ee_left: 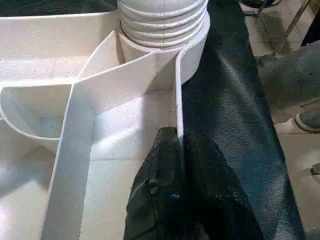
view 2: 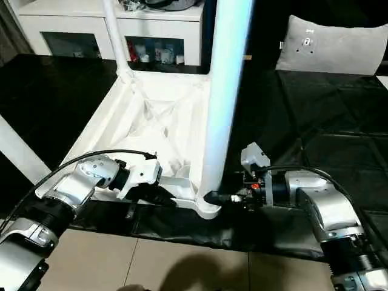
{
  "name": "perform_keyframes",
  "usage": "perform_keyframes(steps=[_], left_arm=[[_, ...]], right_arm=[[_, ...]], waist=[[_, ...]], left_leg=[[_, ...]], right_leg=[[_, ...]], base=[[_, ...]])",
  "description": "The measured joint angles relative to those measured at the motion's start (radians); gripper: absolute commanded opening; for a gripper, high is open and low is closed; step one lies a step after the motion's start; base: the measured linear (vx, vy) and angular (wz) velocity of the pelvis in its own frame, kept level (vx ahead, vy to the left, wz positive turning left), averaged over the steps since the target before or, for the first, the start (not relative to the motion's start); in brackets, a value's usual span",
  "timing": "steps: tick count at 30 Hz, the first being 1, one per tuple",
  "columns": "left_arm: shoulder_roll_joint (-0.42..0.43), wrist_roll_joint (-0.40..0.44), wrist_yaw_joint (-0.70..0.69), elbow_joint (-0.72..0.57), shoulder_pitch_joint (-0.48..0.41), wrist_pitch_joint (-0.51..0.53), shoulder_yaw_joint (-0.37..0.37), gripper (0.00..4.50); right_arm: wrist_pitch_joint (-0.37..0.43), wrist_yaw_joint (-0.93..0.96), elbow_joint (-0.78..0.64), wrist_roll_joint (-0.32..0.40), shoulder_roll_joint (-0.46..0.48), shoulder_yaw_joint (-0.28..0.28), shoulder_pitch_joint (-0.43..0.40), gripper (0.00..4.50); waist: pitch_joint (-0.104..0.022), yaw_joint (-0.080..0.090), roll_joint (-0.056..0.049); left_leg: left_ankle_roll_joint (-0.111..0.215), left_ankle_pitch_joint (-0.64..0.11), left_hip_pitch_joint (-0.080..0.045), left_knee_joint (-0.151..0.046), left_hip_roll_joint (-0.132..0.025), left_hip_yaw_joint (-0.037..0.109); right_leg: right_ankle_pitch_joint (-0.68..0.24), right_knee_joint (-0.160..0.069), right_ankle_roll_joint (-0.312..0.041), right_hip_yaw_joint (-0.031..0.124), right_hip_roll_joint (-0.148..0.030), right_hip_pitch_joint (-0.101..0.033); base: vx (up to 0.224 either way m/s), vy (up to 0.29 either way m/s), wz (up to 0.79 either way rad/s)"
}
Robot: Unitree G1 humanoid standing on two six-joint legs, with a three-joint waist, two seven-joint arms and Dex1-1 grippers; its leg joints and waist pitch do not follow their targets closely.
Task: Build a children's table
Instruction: Rotate leg to tighten
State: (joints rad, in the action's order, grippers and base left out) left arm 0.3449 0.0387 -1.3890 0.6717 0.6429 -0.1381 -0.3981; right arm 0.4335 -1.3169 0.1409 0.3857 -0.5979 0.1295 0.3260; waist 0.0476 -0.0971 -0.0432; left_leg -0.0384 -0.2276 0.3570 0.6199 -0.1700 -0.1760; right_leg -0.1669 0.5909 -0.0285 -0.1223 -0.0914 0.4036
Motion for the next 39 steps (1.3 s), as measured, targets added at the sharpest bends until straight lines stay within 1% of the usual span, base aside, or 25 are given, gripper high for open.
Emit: perform_keyframes(steps=[5, 7, 9, 10, 11, 12, 13, 14, 15, 16, 17, 19, 21, 22, 23, 25, 27, 29, 30, 31, 33, 35, 38, 39], left_arm=[[-0.002, -0.005, -0.001, -0.015, -0.010, 0.018, 0.003, 0.00], [-0.003, -0.006, 0.005, -0.024, -0.012, 0.052, 0.009, 0.00], [-0.006, -0.003, 0.053, -0.030, -0.015, 0.114, 0.028, 0.00], [-0.009, 0.001, 0.086, -0.030, -0.015, 0.140, 0.039, 0.00], [-0.018, 0.005, 0.123, -0.031, -0.015, 0.168, 0.051, 0.00], [-0.029, 0.009, 0.151, -0.031, -0.015, 0.187, 0.057, 0.00], [-0.045, 0.014, 0.184, -0.033, -0.015, 0.210, 0.063, 0.00], [-0.073, 0.026, 0.248, -0.036, -0.015, 0.253, 0.076, 0.00], [-0.094, 0.035, 0.294, -0.036, -0.009, 0.279, 0.084, 0.00], [-0.115, 0.038, 0.337, -0.035, -0.007, 0.302, 0.091, 0.00], [-0.159, 0.046, 0.414, -0.025, 0.000, 0.330, 0.107, 0.00], [-0.212, 0.058, 0.514, -0.006, 0.022, 0.369, 0.117, 0.00], [-0.244, 0.065, 0.566, 0.002, 0.034, 0.389, 0.117, 0.00], [-0.249, 0.066, 0.572, 0.002, 0.036, 0.391, 0.116, 0.00], [-0.256, 0.071, 0.580, 0.002, 0.038, 0.391, 0.114, 0.00], [-0.263, 0.074, 0.585, 0.002, 0.040, 0.389, 0.111, 0.00], [-0.268, 0.076, 0.583, 0.001, 0.040, 0.378, 0.100, 0.00], [-0.266, 0.077, 0.575, 0.000, 0.041, 0.367, 0.091, 0.00], [-0.264, 0.077, 0.571, 0.000, 0.041, 0.360, 0.086, 0.00], [-0.260, 0.078, 0.563, 0.000, 0.041, 0.353, 0.084, 0.00], [-0.237, 0.078, 0.531, 0.000, 0.038, 0.326, 0.073, 0.00], [-0.207, 0.075, 0.471, 0.000, 0.030, 0.273, 0.064, 0.00], [-0.154, 0.061, 0.379, 0.000, 0.015, 0.200, 0.058, 0.00], [-0.137, 0.055, 0.352, 0.000, 0.011, 0.179, 0.055, 0.00]], right_arm=[[0.043, 0.022, -0.035, 0.011, 0.002, -0.006, -0.019, 2.01], [0.063, 0.060, -0.055, 0.010, 0.019, -0.010, -0.026, 2.00], [0.077, 0.153, -0.060, -0.006, 0.073, -0.024, -0.023, 1.99], [0.082, 0.209, -0.056, -0.021, 0.102, -0.036, -0.018, 1.99], [0.091, 0.274, -0.052, -0.034, 0.135, -0.049, -0.011, 1.99], [0.102, 0.319, -0.050, -0.041, 0.150, -0.059, -0.007, 1.99], [0.117, 0.371, -0.047, -0.049, 0.174, -0.072, -0.001, 1.98], [0.150, 0.467, -0.039, -0.070, 0.224, -0.094, 0.017, 1.98], [0.163, 0.532, -0.029, -0.086, 0.253, -0.106, 0.033, 1.98], [0.169, 0.592, -0.024, -0.102, 0.277, -0.113, 0.046, 1.98], [0.175, 0.683, -0.009, -0.129, 0.312, -0.127, 0.066, 1.98], [0.174, 0.804, 0.013, -0.163, 0.361, -0.144, 0.094, 1.98], [0.151, 0.852, 0.026, -0.180, 0.371, -0.148, 0.100, 1.98], [0.139, 0.851, 0.028, -0.184, 0.370, -0.148, 0.098, 2.50], [0.122, 0.851, 0.029, -0.186, 0.370, -0.151, 0.092, 2.63], [0.112, 0.849, 0.027, -0.182, 0.374, -0.158, 0.087, 2.69], [0.105, 0.839, 0.019, -0.182, 0.368, -0.164, 0.072, 2.98], [0.085, 0.800, 0.010, -0.181, 0.336, -0.161, 0.055, 3.10], [0.077, 0.782, 0.009, -0.178, 0.326, -0.161, 0.049, 3.10], [0.066, 0.759, 0.009, -0.172, 0.311, -0.159, 0.043, 3.38], [0.049, 0.697, 0.000, -0.154, 0.268, -0.158, 0.024, 3.45], [0.038, 0.602, -0.005, -0.139, 0.210, -0.150, 0.005, 3.54], [0.023, 0.484, -0.011, -0.135, 0.127, -0.131, -0.016, 3.89], [0.017, 0.451, -0.011, -0.130, 0.105, -0.128, -0.016, 3.89]], waist=[[0.000, -0.002, 0.000], [0.000, 0.002, 0.001], [0.000, 0.011, 0.001], [0.001, 0.020, 0.002], [0.002, 0.034, 0.004], [0.002, 0.044, 0.005], [0.002, 0.054, 0.005], [0.003, 0.070, 0.006], [0.003, 0.080, 0.007], [0.003, 0.088, 0.007], [0.003, 0.095, 0.007], [0.002, 0.100, 0.005], [0.002, 0.098, 0.004], [0.002, 0.096, 0.004], [0.001, 0.093, 0.003], [0.000, 0.088, 0.002], [-0.001, 0.079, -0.001], [-0.002, 0.065, -0.002], [-0.002, 0.063, -0.002], [-0.002, 0.062, -0.003], [-0.001, 0.060, -0.003], [-0.001, 0.056, -0.003], [-0.001, 0.053, -0.003], [-0.001, 0.052, -0.003]], left_leg=[[0.000, 0.000, 0.000, 0.000, 0.000, 0.000], [-0.001, 0.001, 0.000, 0.000, 0.000, 0.000], [-0.004, 0.002, -0.002, 0.000, 0.000, 0.000], [-0.010, 0.001, -0.003, 0.000, 0.000, 0.000], [-0.013, 0.002, -0.005, 0.000, 0.000, 0.000], [-0.014, 0.002, -0.006, 0.000, 0.000, 0.000], [-0.014, 0.002, -0.007, 0.000, 0.000, 0.000], [-0.015, 0.003, -0.007, 0.000, 0.000, 0.000], [-0.015, 0.003, -0.007, 0.000, 0.000, 0.000], [-0.015, 0.003, -0.006, 0.000, 0.000, 0.000], [-0.015, 0.003, -0.006, 0.000, 0.000, 0.000], [-0.015, 0.003, -0.006, 0.000, 0.000, 0.000], [-0.014, 0.003, -0.004, -0.001, 0.000, 0.000], [-0.013, 0.002, -0.004, -0.001, 0.000, 0.001], [-0.012, 0.002, -0.004, -0.002, 0.000, 0.000], [-0.006, 0.004, -0.003, -0.005, 0.000, 0.000], [-0.006, 0.004, -0.003, -0.008, 0.001, 0.000], [-0.006, 0.004, -0.003, -0.010, 0.001, 0.000], [-0.006, 0.004, -0.003, -0.010, 0.001, 0.000], [-0.006, 0.004, -0.003, -0.010, 0.001, 0.000], [-0.006, 0.005, -0.003, -0.010, 0.001, 0.000], [-0.005, 0.005, -0.002, -0.010, 0.001, 0.000], [-0.005, 0.005, -0.002, -0.010, 0.001, 0.000], [-0.005, 0.005, -0.002, -0.010, 0.001, 0.000]], right_leg=[[0.000, 0.001, 0.000, 0.000, 0.000, 0.000], [-0.001, 0.003, 0.000, 0.001, 0.000, -0.001], [-0.003, 0.004, 0.005, 0.001, 0.000, -0.003], [-0.002, 0.004, 0.004, 0.001, 0.000, -0.003], [-0.002, 0.004, 0.004, 0.001, 0.000, -0.003], [-0.002, 0.003, 0.004, 0.001, 0.000, -0.004], [-0.002, 0.003, 0.004, 0.001, 0.000, -0.005], [-0.002, 0.002, 0.004, 0.000, 0.000, -0.005], [-0.002, 0.002, 0.004, 0.000, 0.000, -0.004], [-0.002, -0.001, 0.004, -0.002, 0.000, -0.004], [-0.002, -0.001, 0.004, -0.002, 0.000, -0.005], [-0.002, -0.003, 0.004, -0.002, 0.000, -0.005], [-0.002, -0.004, 0.004, -0.002, 0.000, -0.005], [-0.001, -0.004, 0.004, -0.001, 0.000, -0.005], [-0.001, -0.004, 0.004, -0.001, 0.000, -0.005], [0.000, -0.004, 0.004, -0.001, 0.000, -0.004], [0.001, -0.004, 0.002, -0.001, 0.000, -0.003], [0.001, -0.004, -0.001, -0.001, 0.001, -0.003], [0.001, -0.004, -0.001, -0.001, 0.001, -0.002], [0.001, -0.004, -0.001, -0.001, 0.001, -0.002], [0.001, -0.004, -0.001, -0.001, 0.001, -0.002], [0.001, -0.005, -0.001, -0.002, 0.001, -0.002], [0.001, -0.005, -0.001, -0.002, 0.001, -0.002], [0.001, -0.005, -0.001, -0.002, 0.001, -0.002]], base=[[0.000, 0.000, 0.00], [0.000, 0.000, 0.00], [0.000, 0.000, 0.00], [0.000, 0.000, 0.00], [0.000, 0.000, 0.00], [0.000, 0.000, 0.00], [0.000, 0.000, 0.00], [0.000, 0.000, 0.00], [0.000, 0.000, 0.00], [0.000, 0.000, 0.00], [0.000, 0.000, 0.00], [0.000, 0.000, 0.00], [0.000, 0.000, 0.00], [0.000, 0.000, 0.00], [0.000, 0.000, 0.00], [0.000, 0.000, 0.00], [0.000, 0.000, 0.00], [0.000, 0.000, 0.00], [0.000, 0.000, 0.00], [0.000, 0.000, 0.00], [0.000, 0.000, 0.00], [0.000, 0.000, 0.00], [0.000, 0.000, 0.00], [0.000, 0.000, 0.00]])
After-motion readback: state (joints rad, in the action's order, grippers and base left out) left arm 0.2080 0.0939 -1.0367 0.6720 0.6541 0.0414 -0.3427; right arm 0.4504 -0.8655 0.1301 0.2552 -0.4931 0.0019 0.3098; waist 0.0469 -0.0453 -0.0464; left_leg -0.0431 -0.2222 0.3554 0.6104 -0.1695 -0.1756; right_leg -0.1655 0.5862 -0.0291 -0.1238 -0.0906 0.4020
